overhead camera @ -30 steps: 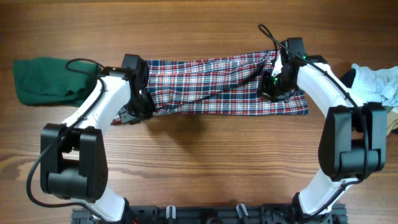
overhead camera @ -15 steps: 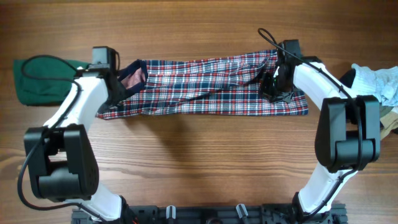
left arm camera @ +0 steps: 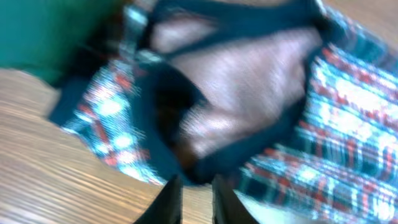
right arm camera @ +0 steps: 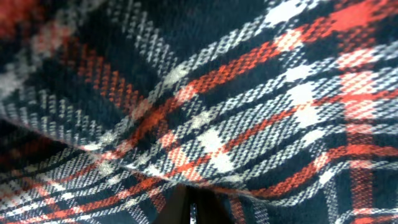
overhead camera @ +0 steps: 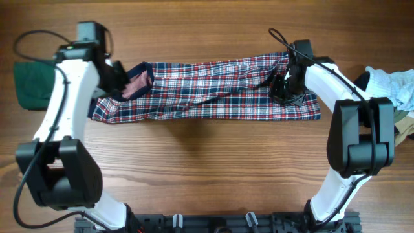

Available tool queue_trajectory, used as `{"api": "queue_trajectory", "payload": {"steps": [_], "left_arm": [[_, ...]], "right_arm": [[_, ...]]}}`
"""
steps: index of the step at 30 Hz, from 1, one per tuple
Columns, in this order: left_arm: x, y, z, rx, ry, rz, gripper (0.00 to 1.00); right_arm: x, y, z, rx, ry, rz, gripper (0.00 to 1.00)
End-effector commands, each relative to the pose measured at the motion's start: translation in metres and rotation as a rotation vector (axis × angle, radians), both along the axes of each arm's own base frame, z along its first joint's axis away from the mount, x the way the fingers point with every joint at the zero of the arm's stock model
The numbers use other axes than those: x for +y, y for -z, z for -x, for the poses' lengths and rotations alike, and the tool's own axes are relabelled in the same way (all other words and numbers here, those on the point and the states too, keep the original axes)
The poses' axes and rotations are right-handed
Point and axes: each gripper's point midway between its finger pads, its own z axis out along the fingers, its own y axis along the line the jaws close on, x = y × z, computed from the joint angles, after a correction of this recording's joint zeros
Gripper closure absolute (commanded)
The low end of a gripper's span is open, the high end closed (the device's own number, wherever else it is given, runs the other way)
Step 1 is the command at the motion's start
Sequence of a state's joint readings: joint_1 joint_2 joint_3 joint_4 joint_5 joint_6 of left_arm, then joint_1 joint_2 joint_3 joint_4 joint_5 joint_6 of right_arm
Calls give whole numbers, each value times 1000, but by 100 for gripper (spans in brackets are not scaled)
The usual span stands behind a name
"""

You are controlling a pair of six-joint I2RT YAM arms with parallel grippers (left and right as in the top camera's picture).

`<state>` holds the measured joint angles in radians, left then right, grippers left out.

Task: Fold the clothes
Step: 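Press the folded shirt strip flat with both grippers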

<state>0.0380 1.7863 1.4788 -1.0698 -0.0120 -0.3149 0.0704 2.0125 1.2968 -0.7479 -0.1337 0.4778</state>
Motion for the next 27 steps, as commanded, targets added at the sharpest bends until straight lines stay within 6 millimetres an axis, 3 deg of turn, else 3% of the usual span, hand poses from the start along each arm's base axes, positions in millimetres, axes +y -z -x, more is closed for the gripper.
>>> {"api": "queue_trajectory", "payload": {"steps": [1, 3, 5, 7, 9, 10, 13, 17, 19, 20, 21, 23, 25, 26, 27], "left_arm": [[-51, 14, 15, 39, 247, 38, 96], [-51, 47, 23, 64, 273, -27, 96], [-46, 73, 17, 32, 258, -28, 96], [-42, 84, 6, 6, 274, -44, 96], [-24, 86, -23, -87, 259, -152, 96], [-9, 85, -40, -141, 221, -212, 96], [34, 82, -59, -218, 79, -275, 96], [106, 86, -40, -187, -154, -232, 96], [126, 83, -24, -135, -207, -196, 96], [125, 78, -24, -134, -210, -157, 96], [120, 61, -29, -155, -203, -92, 96], [99, 12, -44, -238, -157, -11, 96], [66, -26, -52, -310, -82, 48, 96], [51, -34, -52, -324, -49, 63, 95], [27, -38, -49, -316, 3, 80, 94]], "right_arm": [[-16, 55, 28, 135, -3, 85, 96], [-16, 55, 28, 136, -3, 85, 96], [-16, 55, 28, 136, -2, 85, 96], [-16, 55, 28, 136, -2, 85, 96], [-16, 55, 28, 135, -2, 85, 96], [-16, 55, 27, 132, -2, 85, 96], [-16, 55, 28, 136, -1, 85, 96], [-16, 55, 31, 148, -2, 85, 96], [-16, 55, 31, 148, -2, 85, 95], [-16, 55, 31, 150, -4, 86, 96], [-15, 54, 32, 148, -26, 81, 96], [-8, 38, 24, 105, -106, 41, 96], [-4, 1, 5, -11, -137, 26, 96], [-1, -19, -2, -69, -154, 16, 96], [0, -53, -11, -160, -156, 17, 92]]}}
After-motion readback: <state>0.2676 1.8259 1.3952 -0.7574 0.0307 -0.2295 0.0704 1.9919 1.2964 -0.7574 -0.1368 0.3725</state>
